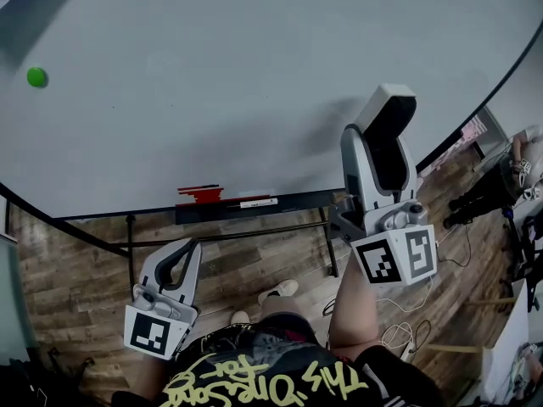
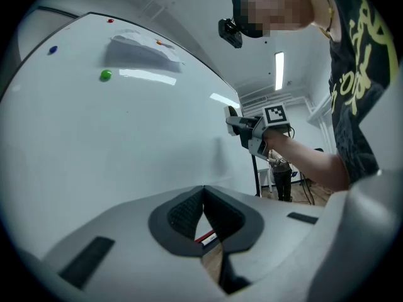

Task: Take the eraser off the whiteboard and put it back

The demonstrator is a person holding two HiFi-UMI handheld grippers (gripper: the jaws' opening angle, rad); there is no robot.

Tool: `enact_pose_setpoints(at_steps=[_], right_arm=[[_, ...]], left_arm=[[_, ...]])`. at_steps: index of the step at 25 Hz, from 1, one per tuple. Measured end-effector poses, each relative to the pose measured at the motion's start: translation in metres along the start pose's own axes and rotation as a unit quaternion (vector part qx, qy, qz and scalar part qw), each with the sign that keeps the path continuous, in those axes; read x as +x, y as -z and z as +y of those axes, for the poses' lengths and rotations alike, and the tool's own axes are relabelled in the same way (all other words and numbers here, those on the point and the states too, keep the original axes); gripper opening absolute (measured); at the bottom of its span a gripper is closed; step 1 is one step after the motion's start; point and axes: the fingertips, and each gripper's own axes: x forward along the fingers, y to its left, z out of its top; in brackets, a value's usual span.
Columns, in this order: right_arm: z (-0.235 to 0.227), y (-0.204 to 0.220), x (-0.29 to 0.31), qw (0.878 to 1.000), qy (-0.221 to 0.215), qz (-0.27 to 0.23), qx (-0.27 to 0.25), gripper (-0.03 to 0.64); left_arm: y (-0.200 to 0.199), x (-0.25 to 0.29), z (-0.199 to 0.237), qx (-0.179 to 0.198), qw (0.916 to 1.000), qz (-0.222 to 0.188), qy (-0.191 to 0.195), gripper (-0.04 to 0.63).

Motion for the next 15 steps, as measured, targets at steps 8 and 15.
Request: enact_pose_setpoints(at_steps=[8,15], right_arm=[[-0.001,0.009,0.011,1.000,0.004,0.004,0.000,0.259],[-0.004,0.020,0.021,1.000,0.009,0.013,0.000,0.259]], left_arm=[[0.003,-0.004,0.006,-0.004,0.9999,0.003,-0.010,0.008],[0.005,-0.007,0.007,-0.007,0.9998,0.006,-0.016,0.008]])
